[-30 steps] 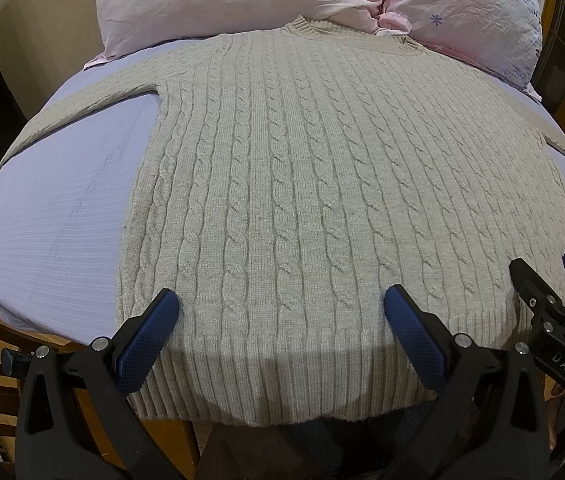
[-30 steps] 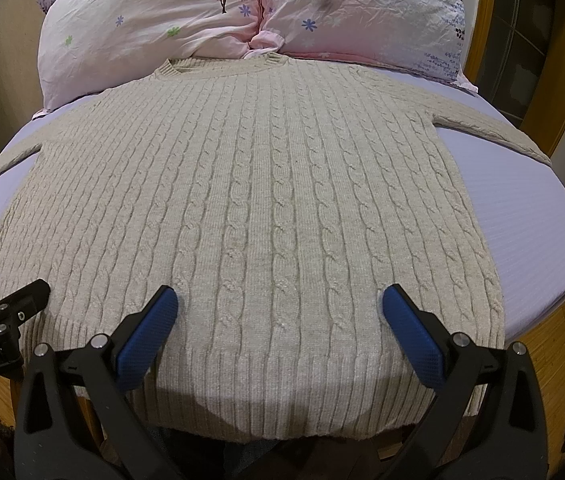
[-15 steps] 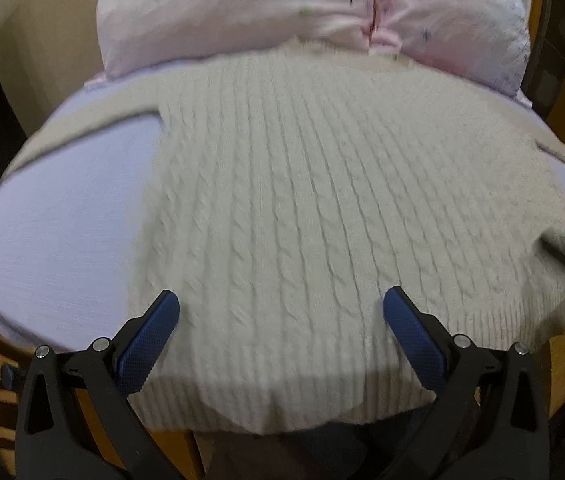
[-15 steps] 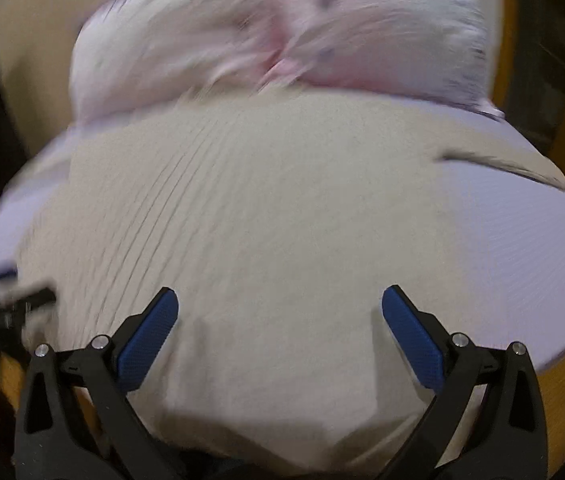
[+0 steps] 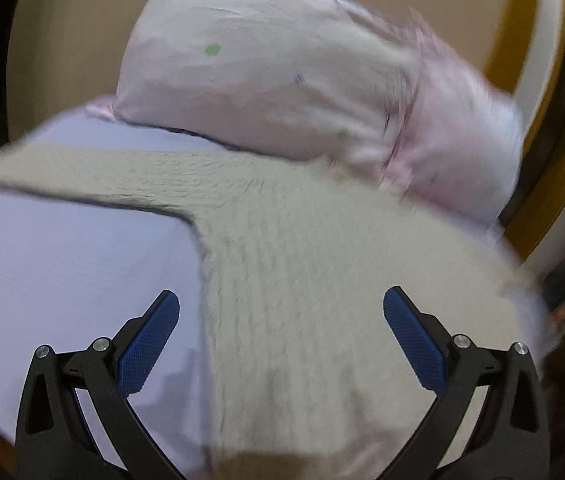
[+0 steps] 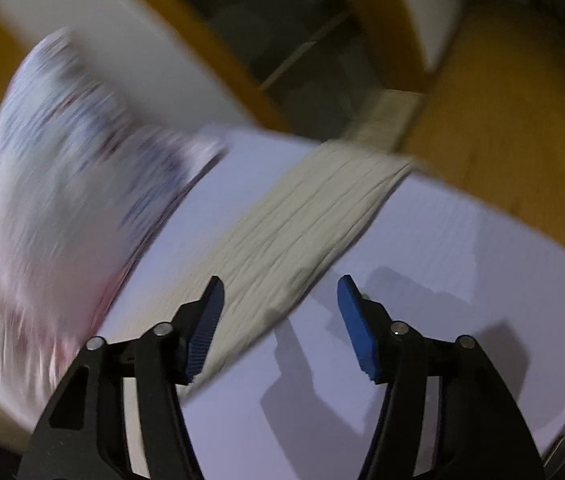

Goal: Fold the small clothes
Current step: 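Grasp one sleeve cuff with the right gripper and fold it across the back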

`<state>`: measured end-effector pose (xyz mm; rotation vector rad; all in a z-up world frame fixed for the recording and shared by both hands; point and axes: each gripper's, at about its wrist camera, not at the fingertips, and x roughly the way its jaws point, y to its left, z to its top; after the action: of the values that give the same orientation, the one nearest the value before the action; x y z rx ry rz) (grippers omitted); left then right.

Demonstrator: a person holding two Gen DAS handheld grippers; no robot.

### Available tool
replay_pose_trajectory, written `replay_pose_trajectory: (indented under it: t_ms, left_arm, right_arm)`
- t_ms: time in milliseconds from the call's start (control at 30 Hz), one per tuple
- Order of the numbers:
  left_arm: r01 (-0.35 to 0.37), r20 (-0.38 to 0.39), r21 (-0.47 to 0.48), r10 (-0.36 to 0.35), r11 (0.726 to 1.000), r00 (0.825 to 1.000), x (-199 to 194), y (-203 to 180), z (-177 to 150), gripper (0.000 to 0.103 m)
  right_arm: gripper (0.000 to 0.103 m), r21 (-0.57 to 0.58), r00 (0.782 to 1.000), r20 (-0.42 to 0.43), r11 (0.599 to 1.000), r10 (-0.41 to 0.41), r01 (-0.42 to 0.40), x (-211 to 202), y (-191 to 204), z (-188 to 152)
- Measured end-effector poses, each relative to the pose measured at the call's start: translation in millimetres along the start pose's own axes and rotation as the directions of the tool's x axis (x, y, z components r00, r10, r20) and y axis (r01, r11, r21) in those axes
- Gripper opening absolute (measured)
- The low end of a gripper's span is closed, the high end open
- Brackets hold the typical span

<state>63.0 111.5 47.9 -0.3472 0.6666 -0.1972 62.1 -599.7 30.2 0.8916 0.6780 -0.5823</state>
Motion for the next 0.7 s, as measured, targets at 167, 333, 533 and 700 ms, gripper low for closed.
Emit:
replay_pose_trajectory:
  t_ms: [167, 333, 533, 700]
  left_arm:
    - [-0.079, 0.076, -0.106, 0.087, 0.991, 0.993, -6.0, 34.4, 20.8, 0.102]
    - [-0.235, 0.054, -0.156, 0.246, 0.959, 0.968, -3.8, 62.4, 34.0, 0.102]
    - [-0.306, 0.081, -0.246, 0.334, 0.920, 0.939, -20.2, 108.3, 43.8, 0.102]
    - [-0.344, 0.063, -0.322, 0.382, 0.882, 0.922, -25.4, 141.8, 54.4, 0.094]
  right_arm:
    - [0.041, 0.120, 0.998, 0.029, 0.991, -0.061, 0.057, 26.7, -28.0, 36.9]
    - [0.008, 0.115, 0.993, 0.072, 0.990, -0.091, 0.083, 33.2, -32.0, 41.3]
    - [0.006, -0.325, 0.948, 0.315, 0.934, -0.040, 0.147, -23.9, 81.0, 6.8]
    - [0.006, -0.715, 0.931, 0.252, 0.699, 0.266, -0.007, -72.1, 229.0, -101.4]
